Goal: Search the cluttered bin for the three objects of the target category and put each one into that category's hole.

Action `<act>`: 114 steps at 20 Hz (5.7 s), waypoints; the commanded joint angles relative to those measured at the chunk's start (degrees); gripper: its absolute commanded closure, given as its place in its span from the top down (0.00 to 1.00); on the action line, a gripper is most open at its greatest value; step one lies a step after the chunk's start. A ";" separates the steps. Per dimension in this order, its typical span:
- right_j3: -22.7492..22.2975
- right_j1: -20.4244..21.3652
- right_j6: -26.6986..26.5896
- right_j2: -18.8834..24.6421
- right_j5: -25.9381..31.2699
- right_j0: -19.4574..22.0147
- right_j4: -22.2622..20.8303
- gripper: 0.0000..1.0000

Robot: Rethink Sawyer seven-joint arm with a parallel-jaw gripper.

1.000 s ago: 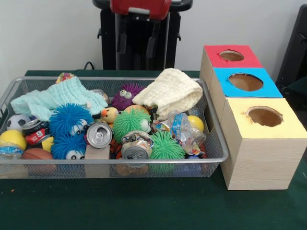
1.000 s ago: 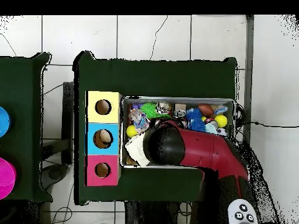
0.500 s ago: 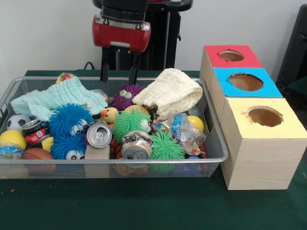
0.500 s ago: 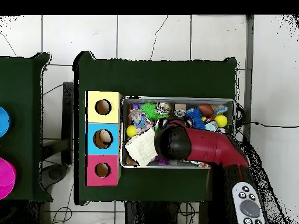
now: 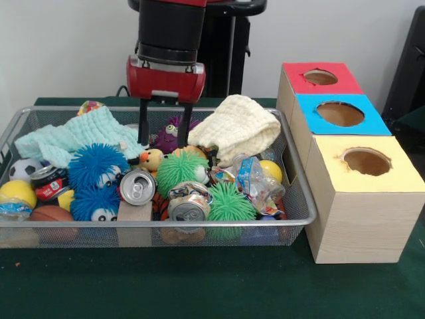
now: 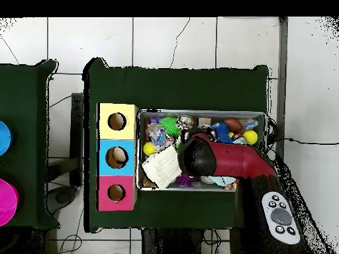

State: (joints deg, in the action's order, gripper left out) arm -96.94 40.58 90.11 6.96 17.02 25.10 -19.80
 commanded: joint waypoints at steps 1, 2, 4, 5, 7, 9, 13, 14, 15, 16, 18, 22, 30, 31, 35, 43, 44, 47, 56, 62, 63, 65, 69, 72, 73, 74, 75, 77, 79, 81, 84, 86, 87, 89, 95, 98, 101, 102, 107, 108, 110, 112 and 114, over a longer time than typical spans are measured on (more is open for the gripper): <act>3.84 -4.63 -2.04 5.46 -2.10 1.75 -5.36 1.00; 4.16 -5.03 -1.63 4.86 -1.19 1.49 -5.37 1.00; 4.47 -5.49 -0.59 3.45 0.10 0.81 -5.52 1.00; 4.22 -5.47 -0.10 2.85 0.07 0.55 -5.80 1.00; 4.32 -5.65 0.82 0.83 2.62 -0.34 -5.65 1.00; 4.29 -5.89 1.26 -0.25 4.22 -0.75 -5.56 1.00; 3.65 -6.46 2.50 -2.14 6.30 -1.78 -5.00 1.00; 3.63 -6.78 2.82 -2.87 6.81 -2.13 -4.92 1.00; 3.72 -7.13 3.14 -3.36 7.23 -2.51 -4.70 1.00; 3.91 -7.54 3.52 -4.26 7.53 -2.95 -4.71 1.00; 4.37 -7.97 3.86 -5.66 7.87 -3.74 -4.78 1.00; 4.01 -8.95 3.68 -6.73 6.94 -3.81 -4.86 1.00; 1.52 -12.61 5.08 -9.03 1.51 -3.75 -5.81 1.00; 1.56 -13.05 5.25 -9.41 1.17 -3.87 -5.86 1.00; 2.30 -15.85 4.32 -10.08 2.00 -3.65 -5.88 1.00; -0.09 -16.81 2.21 -8.33 5.30 -2.60 -4.46 1.00; -0.47 -16.76 2.02 -8.05 5.81 -2.58 -4.28 1.00; -0.91 -16.95 2.07 -7.62 6.26 -2.80 -3.90 1.00; -0.35 -17.86 1.76 -6.51 8.58 -2.80 -2.69 1.00; -0.43 -19.34 -4.49 -0.67 16.90 1.90 -0.86 1.00; -0.50 -19.59 -5.58 0.49 18.28 2.87 -0.80 1.00; -0.64 -20.07 -7.77 2.80 21.02 4.82 -0.68 0.00; -1.61 -20.07 -8.32 5.56 22.14 6.21 -1.73 0.00; -2.40 -19.13 -5.97 6.06 19.26 6.00 -3.50 0.00; -2.24 -19.15 -5.60 6.25 19.67 5.73 -3.60 0.00; -2.28 -18.74 -5.28 6.16 20.16 5.44 -3.73 0.00; -2.50 -18.18 -4.79 6.19 20.32 5.10 -3.60 0.00; -3.67 -16.43 -3.51 6.31 18.66 4.59 -3.67 0.00; -5.30 -14.05 -1.85 6.17 15.29 4.06 -4.17 0.00; -7.15 -9.96 1.12 5.29 7.97 2.75 -5.95 0.00; -7.87 -5.56 4.02 3.43 -0.94 0.44 -8.96 0.00; -7.82 -3.96 4.91 2.35 -2.50 -0.79 -9.67 0.00; -7.95 -3.02 5.14 2.06 -2.13 -1.34 -9.51 0.00; -8.46 -1.25 5.42 1.79 -1.36 -2.16 -9.04 0.00; -9.66 3.41 3.57 3.23 3.98 -2.58 -5.85 0.00; -9.98 4.53 3.50 3.64 6.02 -2.96 -4.60 0.00; -10.56 6.75 3.37 3.85 7.55 -3.23 -3.39 0.00; -10.81 7.94 3.57 3.81 8.33 -3.67 -2.71 0.00; -12.16 10.59 3.09 5.38 9.91 -3.27 -0.09 0.00; -12.89 9.96 3.43 6.45 10.20 -2.72 1.17 0.00; -14.79 9.88 4.30 8.03 9.80 -2.07 3.23 0.00; -16.73 11.46 5.83 7.93 10.63 -2.99 5.39 0.00; -17.77 13.35 6.97 6.72 11.88 -4.59 6.76 0.00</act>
State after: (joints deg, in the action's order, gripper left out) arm -107.86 51.11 90.11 9.17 20.07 21.77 -17.84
